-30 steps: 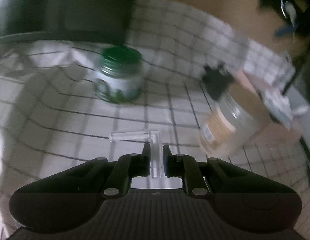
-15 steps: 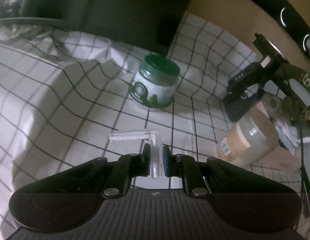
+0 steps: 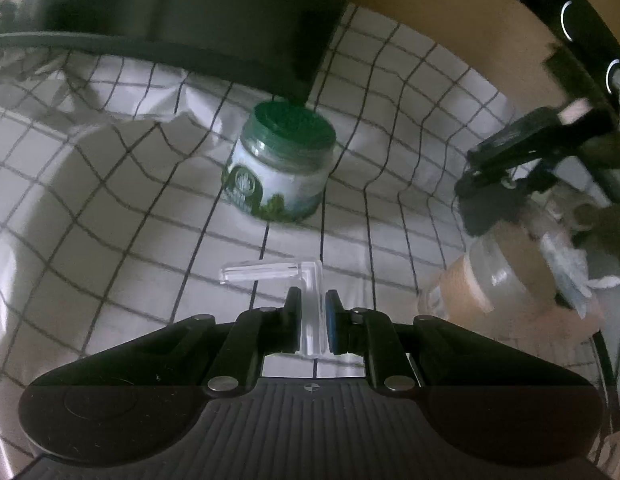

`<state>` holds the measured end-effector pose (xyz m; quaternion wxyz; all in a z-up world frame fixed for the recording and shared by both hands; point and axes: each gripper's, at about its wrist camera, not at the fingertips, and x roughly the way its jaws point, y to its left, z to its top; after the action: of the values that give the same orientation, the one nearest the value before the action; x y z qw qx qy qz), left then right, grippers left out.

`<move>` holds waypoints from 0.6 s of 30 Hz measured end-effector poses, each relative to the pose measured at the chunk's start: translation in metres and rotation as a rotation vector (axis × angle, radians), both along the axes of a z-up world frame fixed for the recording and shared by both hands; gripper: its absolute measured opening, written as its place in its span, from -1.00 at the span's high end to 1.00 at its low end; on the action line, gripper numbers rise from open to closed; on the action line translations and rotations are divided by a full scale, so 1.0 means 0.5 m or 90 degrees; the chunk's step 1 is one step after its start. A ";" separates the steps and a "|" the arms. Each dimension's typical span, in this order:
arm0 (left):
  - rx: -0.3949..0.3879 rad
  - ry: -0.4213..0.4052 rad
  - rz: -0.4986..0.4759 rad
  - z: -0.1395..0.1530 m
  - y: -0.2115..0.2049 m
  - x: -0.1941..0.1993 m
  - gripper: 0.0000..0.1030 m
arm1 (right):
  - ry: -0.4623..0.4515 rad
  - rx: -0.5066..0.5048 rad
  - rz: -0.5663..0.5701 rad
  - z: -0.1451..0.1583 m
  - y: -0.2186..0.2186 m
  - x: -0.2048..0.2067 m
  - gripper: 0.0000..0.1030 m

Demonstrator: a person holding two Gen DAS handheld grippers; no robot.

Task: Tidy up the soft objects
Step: 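Grasp the black plush toy with the right gripper while the left lifts the stand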

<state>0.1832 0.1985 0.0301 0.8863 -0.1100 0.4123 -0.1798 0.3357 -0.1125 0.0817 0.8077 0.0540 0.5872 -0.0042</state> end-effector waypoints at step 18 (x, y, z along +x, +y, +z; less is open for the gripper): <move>-0.008 -0.237 -0.193 0.289 -0.200 -0.030 0.71 | -0.443 -0.045 -0.011 0.436 -0.082 -0.395 -0.29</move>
<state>0.1680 0.0987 0.1745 0.9092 -0.0176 0.2524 -0.3307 0.1384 -0.1535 0.2996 0.9608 0.0292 0.2753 -0.0124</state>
